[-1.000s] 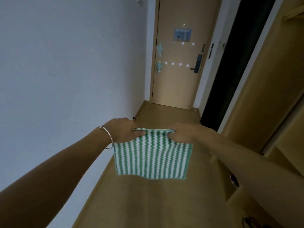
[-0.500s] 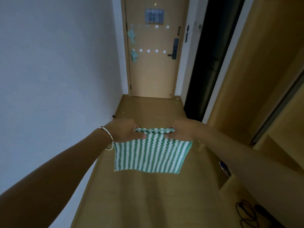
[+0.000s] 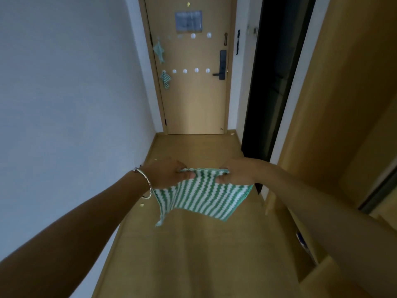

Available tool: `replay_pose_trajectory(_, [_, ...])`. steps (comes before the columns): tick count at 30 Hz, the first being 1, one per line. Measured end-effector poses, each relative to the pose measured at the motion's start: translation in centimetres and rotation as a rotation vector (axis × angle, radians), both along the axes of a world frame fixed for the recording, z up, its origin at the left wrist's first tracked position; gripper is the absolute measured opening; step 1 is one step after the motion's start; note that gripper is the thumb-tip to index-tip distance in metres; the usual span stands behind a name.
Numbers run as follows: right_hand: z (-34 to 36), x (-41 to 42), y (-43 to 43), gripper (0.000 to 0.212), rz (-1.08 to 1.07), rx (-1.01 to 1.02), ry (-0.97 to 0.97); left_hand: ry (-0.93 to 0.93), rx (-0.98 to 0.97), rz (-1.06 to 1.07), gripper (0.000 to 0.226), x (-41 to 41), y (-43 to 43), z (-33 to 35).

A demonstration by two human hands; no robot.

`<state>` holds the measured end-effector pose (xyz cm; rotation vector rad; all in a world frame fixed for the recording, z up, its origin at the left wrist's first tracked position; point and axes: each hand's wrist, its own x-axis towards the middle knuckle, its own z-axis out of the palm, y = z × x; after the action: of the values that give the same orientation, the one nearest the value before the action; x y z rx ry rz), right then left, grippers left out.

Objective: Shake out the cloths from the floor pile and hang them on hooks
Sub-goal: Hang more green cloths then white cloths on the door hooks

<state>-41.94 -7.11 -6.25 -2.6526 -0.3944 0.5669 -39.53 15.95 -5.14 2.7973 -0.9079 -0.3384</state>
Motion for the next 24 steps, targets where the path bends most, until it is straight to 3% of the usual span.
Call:
replay_pose_trajectory(3, [-0.3, 2.5, -1.7, 0.032, 0.001, 0.009, 0.030, -0.004, 0.042, -0.014, 0.042, 2.4, -1.8, -0.1])
replay_pose_trajectory(7, [-0.3, 6.1, -2.8, 0.048, 0.012, 0.011, 0.065, 0.023, 0.023, 0.026, 0.053, 5.9, -3.2, 0.4])
replay_pose_trajectory(11, [-0.2, 10.0, -2.6, 0.033, 0.026, 0.019, 0.029, 0.001, 0.026, 0.021, 0.046, 9.6, -3.6, 0.3])
replay_pose_trajectory(16, [-0.5, 15.1, -1.7, 0.039, 0.060, -0.023, -0.014, -0.057, 0.047, 0.027, 0.033, 15.6, -3.1, -1.0])
replay_pose_trajectory(24, [1.3, 28.6, -0.1, 0.031, 0.064, -0.161, 0.012, -0.043, 0.024, -0.055, 0.036, 30.3, -1.5, -0.9])
